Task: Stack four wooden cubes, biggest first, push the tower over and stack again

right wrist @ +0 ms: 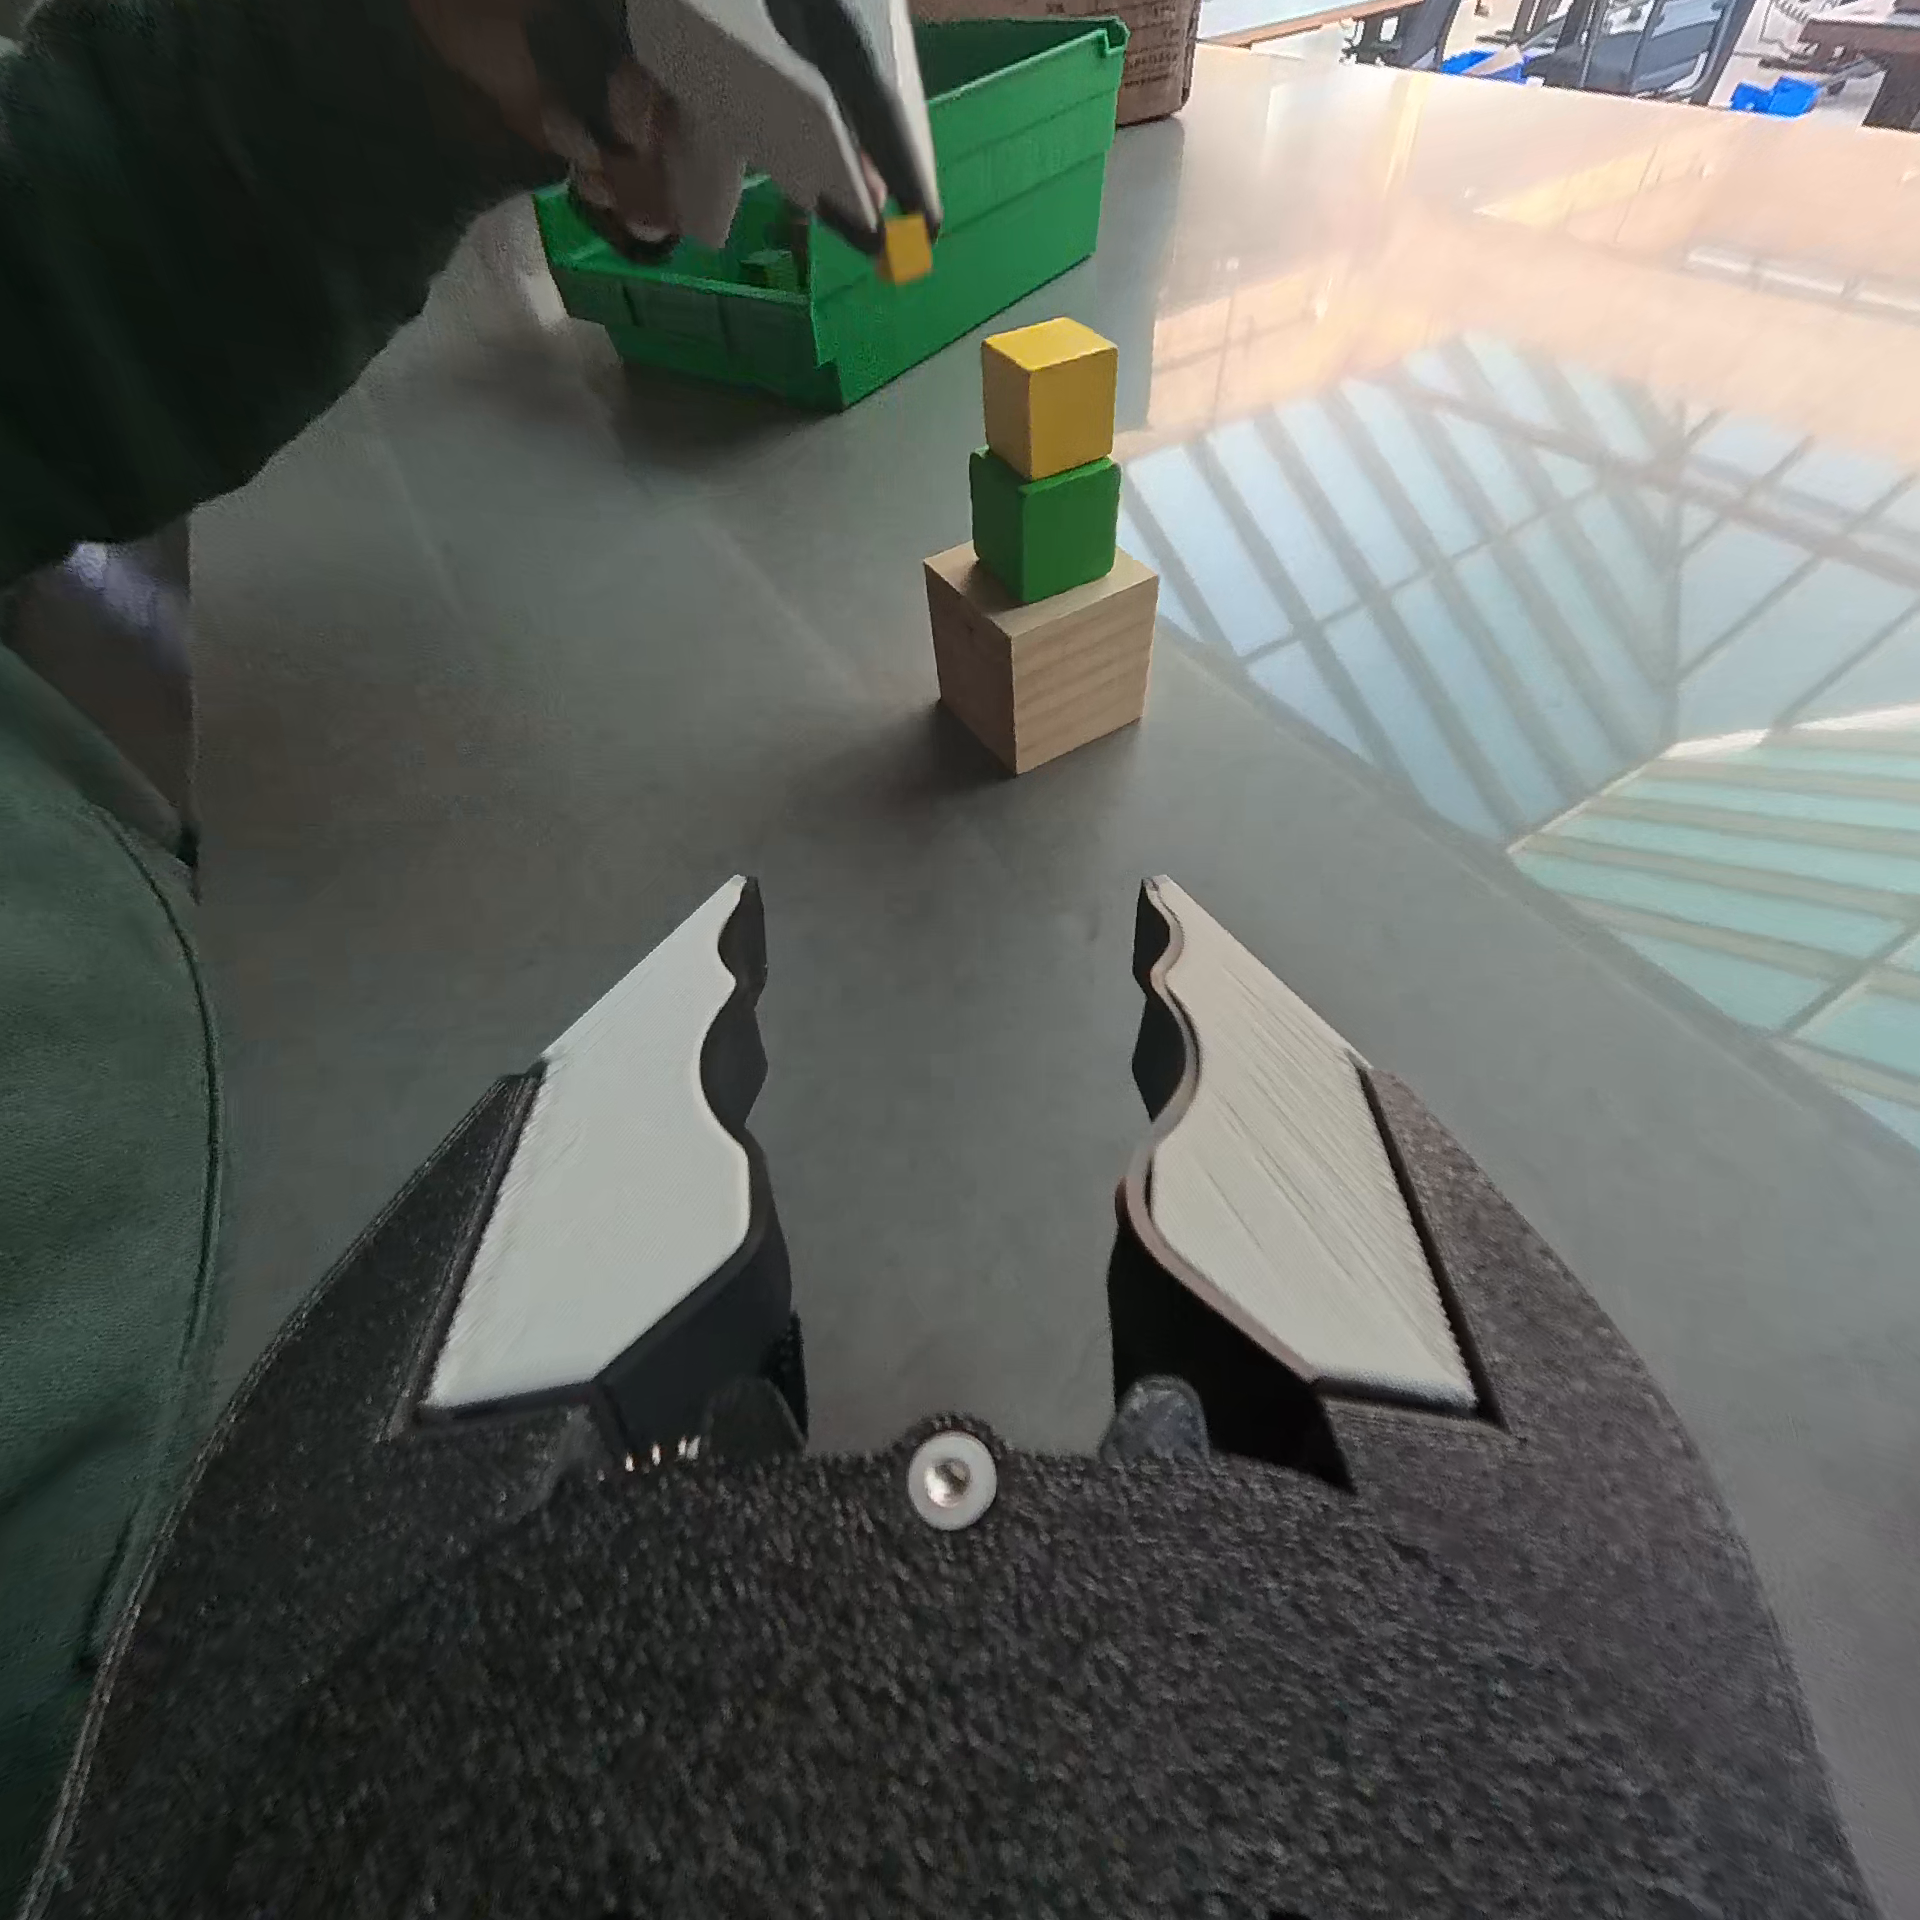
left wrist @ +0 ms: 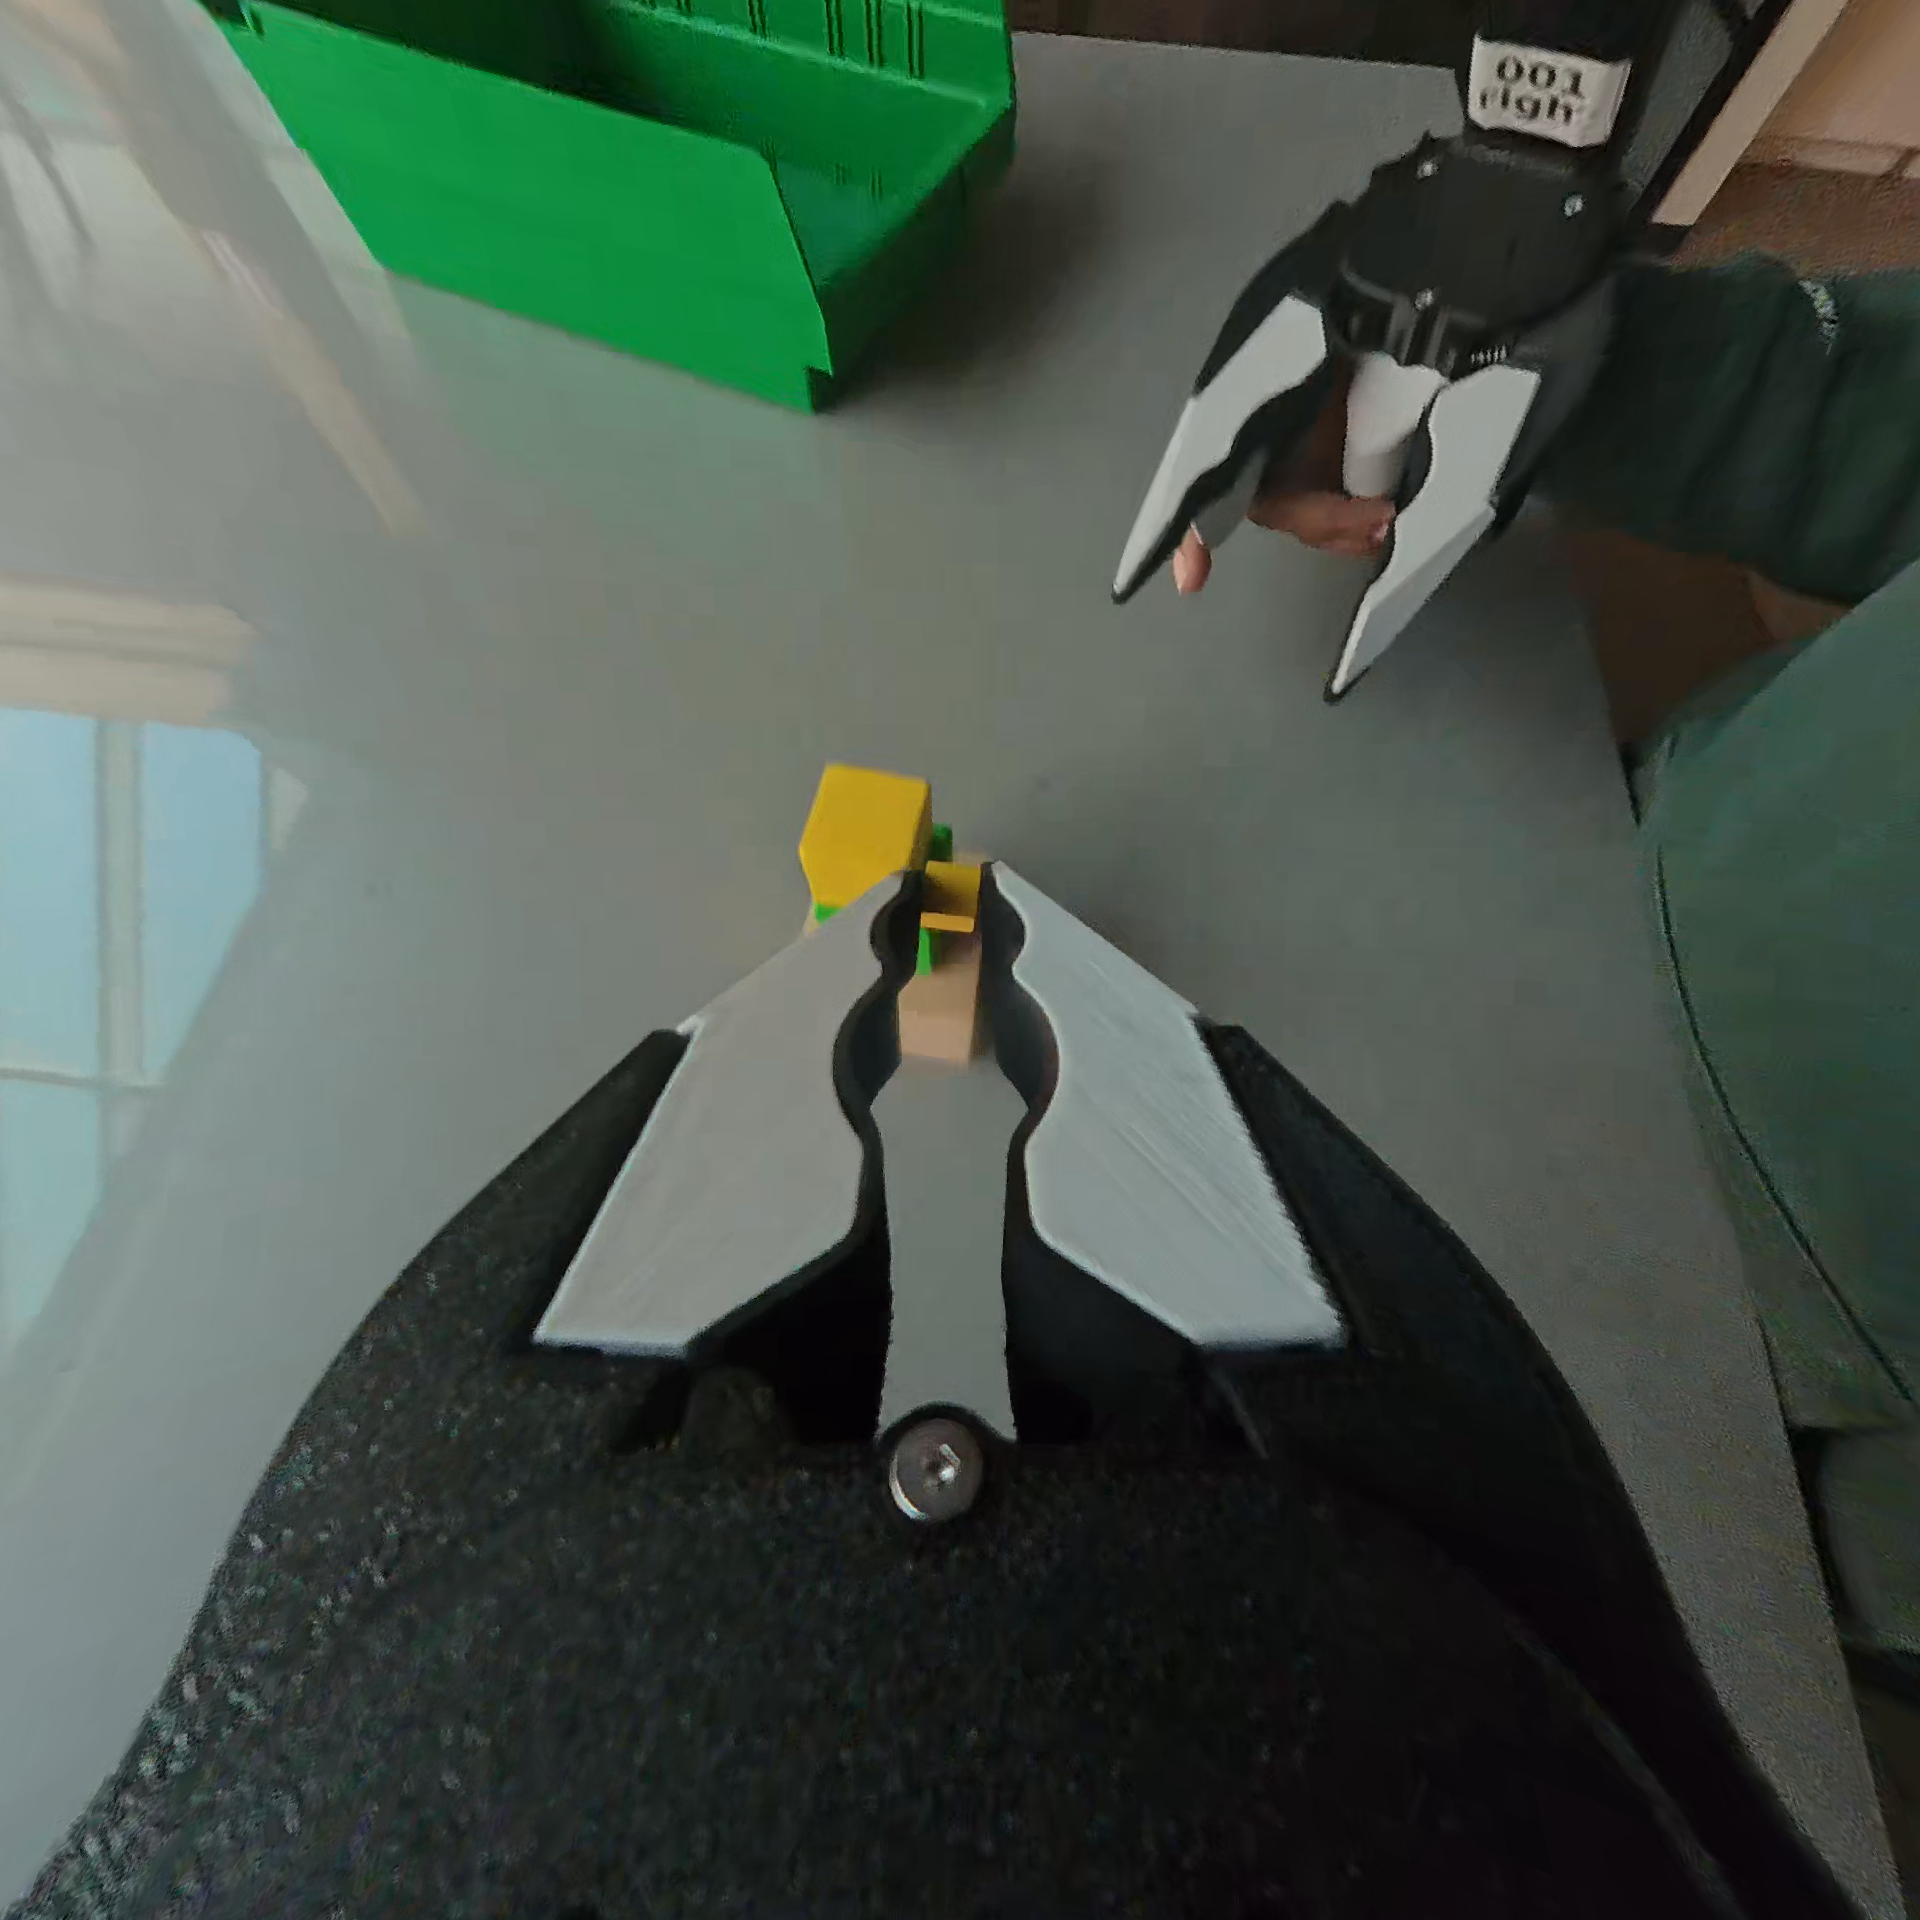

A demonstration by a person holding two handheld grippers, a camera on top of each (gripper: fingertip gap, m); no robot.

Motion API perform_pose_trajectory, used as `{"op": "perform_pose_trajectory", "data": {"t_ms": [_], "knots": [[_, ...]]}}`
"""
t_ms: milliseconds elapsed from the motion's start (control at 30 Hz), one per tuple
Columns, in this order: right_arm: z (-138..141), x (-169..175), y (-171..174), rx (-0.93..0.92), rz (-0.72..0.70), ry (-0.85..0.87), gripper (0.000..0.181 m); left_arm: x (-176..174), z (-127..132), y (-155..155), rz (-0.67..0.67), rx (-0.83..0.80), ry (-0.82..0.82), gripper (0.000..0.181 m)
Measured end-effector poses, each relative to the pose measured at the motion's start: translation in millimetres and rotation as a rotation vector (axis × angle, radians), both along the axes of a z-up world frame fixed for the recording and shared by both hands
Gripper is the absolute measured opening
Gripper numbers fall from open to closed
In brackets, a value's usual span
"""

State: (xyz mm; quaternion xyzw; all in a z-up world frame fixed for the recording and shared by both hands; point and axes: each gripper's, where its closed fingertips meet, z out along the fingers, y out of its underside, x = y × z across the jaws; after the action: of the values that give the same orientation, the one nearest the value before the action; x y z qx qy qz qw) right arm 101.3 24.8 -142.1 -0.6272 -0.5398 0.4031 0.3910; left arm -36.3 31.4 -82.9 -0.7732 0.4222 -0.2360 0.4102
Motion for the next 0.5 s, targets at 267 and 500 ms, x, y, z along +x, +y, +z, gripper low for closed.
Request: {"op": "perform_pose_trajectory", "data": {"t_ms": [267,500], "knots": [[-5,14,-7,-0.015,-0.029,-0.003,0.071,18,-1,23,-0.055,-0.025,0.012,0.01],[-4,19,-5,-0.021,-0.051,0.009,0.071,19,-9,29,-0.064,-0.049,0.013,0.01]]}}
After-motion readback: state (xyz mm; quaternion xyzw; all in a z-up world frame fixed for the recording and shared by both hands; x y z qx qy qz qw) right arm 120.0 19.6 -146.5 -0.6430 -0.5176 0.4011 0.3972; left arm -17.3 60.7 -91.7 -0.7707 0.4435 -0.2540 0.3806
